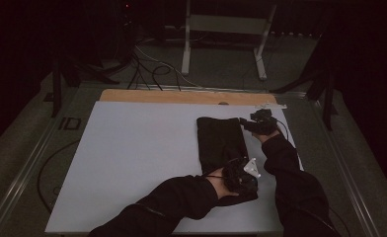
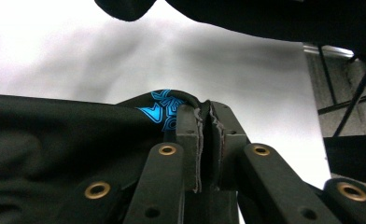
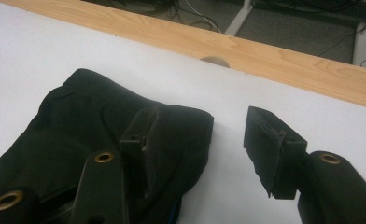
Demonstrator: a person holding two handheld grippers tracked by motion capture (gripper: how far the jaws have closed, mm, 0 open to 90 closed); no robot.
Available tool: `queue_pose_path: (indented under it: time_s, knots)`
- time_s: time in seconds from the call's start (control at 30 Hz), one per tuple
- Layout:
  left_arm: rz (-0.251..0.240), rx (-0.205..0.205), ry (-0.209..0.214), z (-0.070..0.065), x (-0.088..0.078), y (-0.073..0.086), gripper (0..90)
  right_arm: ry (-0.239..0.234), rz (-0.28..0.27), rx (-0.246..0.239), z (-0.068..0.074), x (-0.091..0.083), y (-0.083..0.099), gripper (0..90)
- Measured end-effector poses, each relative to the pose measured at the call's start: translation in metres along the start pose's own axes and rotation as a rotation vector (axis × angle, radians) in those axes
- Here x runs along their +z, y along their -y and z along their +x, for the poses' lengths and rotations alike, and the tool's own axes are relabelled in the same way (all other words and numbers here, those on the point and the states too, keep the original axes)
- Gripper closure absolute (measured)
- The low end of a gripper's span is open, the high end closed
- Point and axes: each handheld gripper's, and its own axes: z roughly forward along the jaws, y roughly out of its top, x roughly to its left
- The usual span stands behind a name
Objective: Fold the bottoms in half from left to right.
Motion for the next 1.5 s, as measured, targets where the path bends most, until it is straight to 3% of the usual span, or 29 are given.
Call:
queue_pose_path:
  time_s: [0.13,0.3,0.43,0.67,0.87,1.23,1.4,1.5]
  knots:
    - [-0.019,0.017,0.02,-0.005,-0.005,-0.002,67.1,-0.003,-0.005,0.003,0.0,-0.004,-0.001,45.0]
    - [-0.036,0.011,0.021,-0.005,-0.017,-0.004,67.1,-0.01,-0.017,0.003,0.003,-0.009,-0.002,45.0]
    - [-0.011,0.017,0.008,-0.007,-0.016,-0.003,67.3,-0.01,-0.021,0.007,0.004,-0.012,-0.001,45.0]
    - [0.013,-0.009,-0.009,-0.002,-0.001,0.0,80.7,-0.011,-0.024,0.004,0.004,-0.014,0.0,45.1]
    - [0.085,0.027,-0.015,-0.007,0.019,0.004,89.5,-0.012,-0.024,0.0,0.006,-0.013,0.002,44.4]
    - [0.121,0.058,0.006,-0.019,0.041,0.007,89.8,-0.014,-0.024,-0.001,0.006,-0.014,0.003,44.5]
    - [0.12,0.056,0.011,-0.018,0.039,0.007,89.7,-0.015,-0.024,-0.002,0.006,-0.014,0.003,44.4]
    - [0.085,0.037,0.029,-0.014,0.03,0.007,89.5,-0.019,-0.025,-0.004,0.006,-0.014,0.004,43.4]
